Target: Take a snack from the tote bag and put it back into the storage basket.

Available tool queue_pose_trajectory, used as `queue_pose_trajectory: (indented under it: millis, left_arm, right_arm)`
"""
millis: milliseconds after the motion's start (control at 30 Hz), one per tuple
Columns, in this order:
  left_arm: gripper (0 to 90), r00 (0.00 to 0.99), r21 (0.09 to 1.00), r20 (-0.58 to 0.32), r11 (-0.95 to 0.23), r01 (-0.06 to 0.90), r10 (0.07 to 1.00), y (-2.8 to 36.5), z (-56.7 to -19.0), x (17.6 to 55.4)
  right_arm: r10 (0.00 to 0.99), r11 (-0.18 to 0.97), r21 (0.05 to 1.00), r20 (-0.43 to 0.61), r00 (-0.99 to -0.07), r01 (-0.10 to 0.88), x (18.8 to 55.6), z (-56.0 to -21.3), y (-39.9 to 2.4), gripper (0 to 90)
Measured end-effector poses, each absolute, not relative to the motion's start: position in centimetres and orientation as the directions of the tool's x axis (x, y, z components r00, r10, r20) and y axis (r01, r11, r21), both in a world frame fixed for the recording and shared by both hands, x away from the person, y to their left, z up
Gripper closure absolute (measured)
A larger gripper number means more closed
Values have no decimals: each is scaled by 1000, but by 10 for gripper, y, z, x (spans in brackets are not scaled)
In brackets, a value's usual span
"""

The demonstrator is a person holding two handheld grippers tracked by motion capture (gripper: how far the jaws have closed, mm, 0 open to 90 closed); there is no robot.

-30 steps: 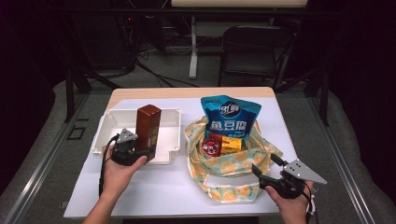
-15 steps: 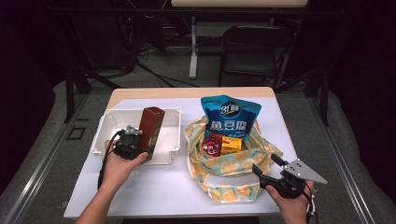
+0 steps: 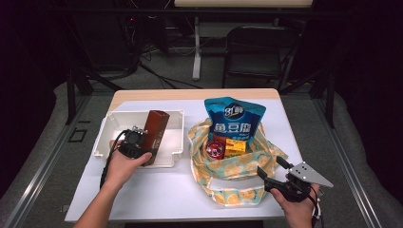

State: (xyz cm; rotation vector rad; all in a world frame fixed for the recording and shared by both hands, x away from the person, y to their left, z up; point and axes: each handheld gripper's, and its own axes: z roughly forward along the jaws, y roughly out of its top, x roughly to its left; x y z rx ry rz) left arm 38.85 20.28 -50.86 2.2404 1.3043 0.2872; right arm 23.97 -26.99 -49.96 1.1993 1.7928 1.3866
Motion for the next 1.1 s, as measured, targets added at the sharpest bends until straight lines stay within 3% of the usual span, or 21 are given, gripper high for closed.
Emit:
queue_pose_trajectory:
  millis: [267,567,700,733,800,867,900,933,967,1033,1100]
  left_arm:
    - [437,522,488,-92,-418,766,848,200,-508,400]
    - [435,517,493,-83,-416,764,852,197,-510,403]
    - [367,489,513,-106,-374,772,866,200,-510,404]
    - [298,476,525,-105,-357,772,873,201,-508,402]
    - [254,449,600,-97,-308,739,888,203,-499,395]
    - [294,447,633,-86,-298,715,890,204,-496,390]
    - [411,458,666,-85,-291,687,885,206,-493,385]
    - [653,469,685,-114,-272,675,876,207,-491,380]
    - [653,487,697,-140,-263,667,862,208,-492,375]
    - [840,517,706,-144,-278,651,844,204,-497,367]
    - [870,523,701,-136,-292,651,841,198,-507,359]
  right_arm:
    - [897,59,949,87,-434,311,240,-500,-270,201]
    - [902,48,950,91,-422,308,240,-500,-272,198]
    - [903,49,950,91,-421,310,241,-500,-271,187]
    - [902,51,949,90,-423,311,241,-500,-271,187]
    - [902,50,949,91,-421,312,240,-500,-271,183]
    - [902,48,948,93,-421,314,240,-500,-271,183]
    - [903,51,948,92,-421,315,241,-500,-271,183]
    - [902,54,947,90,-422,317,241,-500,-270,183]
    - [902,54,947,90,-422,317,241,-500,-270,183]
    - [901,55,948,89,-424,315,241,-500,-270,183]
    - [900,55,947,90,-426,318,241,-500,-270,184]
